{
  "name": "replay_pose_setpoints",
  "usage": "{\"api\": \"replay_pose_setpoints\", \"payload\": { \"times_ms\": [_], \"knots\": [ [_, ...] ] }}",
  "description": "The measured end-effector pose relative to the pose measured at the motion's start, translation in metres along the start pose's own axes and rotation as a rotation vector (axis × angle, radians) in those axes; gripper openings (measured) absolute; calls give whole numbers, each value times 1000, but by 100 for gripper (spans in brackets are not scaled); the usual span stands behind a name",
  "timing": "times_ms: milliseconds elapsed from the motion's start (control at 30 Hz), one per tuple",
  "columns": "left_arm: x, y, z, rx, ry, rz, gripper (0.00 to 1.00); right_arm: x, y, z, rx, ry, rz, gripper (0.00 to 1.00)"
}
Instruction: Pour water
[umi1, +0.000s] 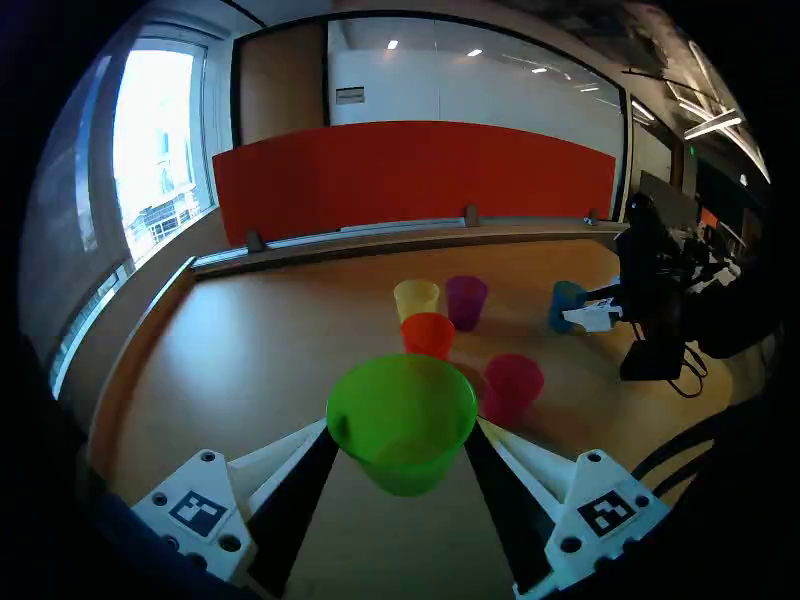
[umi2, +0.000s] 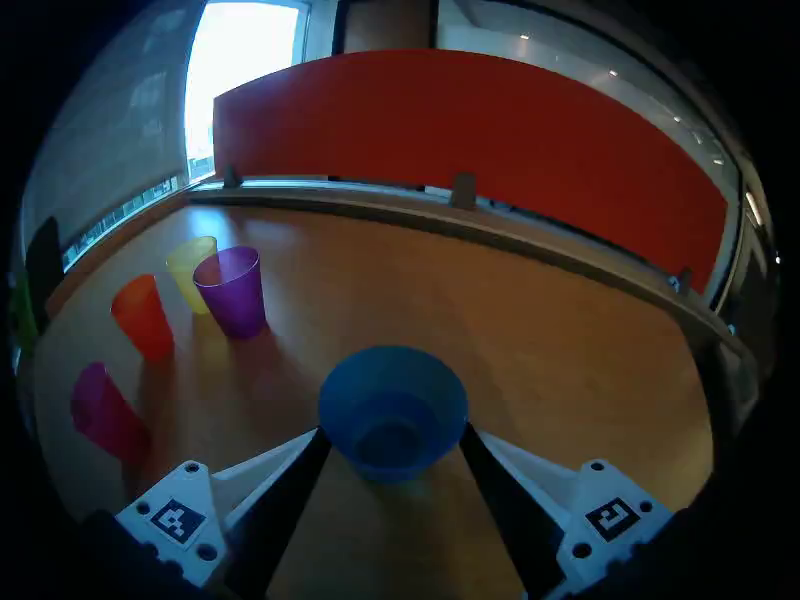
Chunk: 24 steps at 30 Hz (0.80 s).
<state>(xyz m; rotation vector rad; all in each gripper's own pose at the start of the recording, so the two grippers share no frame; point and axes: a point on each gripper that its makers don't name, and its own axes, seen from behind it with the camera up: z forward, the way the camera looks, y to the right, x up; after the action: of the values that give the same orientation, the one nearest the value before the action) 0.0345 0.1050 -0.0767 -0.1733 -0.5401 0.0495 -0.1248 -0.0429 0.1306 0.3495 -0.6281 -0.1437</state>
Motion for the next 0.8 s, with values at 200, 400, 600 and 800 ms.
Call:
{"api": "replay_pose_setpoints", "payload": {
  "times_ms": [200,400,600,800],
  "knots": [
    [-4,3,-2,1,-8,-2,86,2,1,3,13,11,-20,99],
    [-4,4,-3,2,-9,0,86,3,2,7,20,11,-40,94],
    [-4,5,-4,3,-10,1,86,5,0,8,29,14,-41,90],
    [-4,6,-5,3,-10,2,86,5,0,9,28,19,-34,89]
  ]
}}
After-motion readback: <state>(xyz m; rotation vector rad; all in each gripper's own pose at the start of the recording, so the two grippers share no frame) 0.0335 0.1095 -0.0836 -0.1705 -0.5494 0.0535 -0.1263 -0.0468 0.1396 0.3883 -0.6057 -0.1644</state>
